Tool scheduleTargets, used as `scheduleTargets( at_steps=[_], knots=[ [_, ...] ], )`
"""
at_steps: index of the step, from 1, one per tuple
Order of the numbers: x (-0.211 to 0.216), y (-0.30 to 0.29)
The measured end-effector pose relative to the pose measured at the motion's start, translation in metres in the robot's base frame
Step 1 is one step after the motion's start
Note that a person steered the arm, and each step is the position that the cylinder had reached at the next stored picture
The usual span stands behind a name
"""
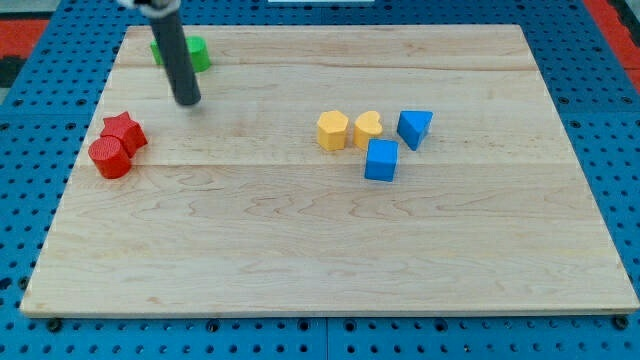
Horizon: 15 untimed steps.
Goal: Move the red circle along with the red star to the top left
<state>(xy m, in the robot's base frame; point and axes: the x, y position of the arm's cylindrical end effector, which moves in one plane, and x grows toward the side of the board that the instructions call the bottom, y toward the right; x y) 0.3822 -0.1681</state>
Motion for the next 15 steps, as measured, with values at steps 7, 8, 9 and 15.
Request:
scheduleTargets(
  at_steps=[7, 8, 9, 15],
  knots=[
    [0.084, -0.079],
    [0.051, -0.097],
    [0.031, -0.11],
    [-0.013, -0.098]
  ],
)
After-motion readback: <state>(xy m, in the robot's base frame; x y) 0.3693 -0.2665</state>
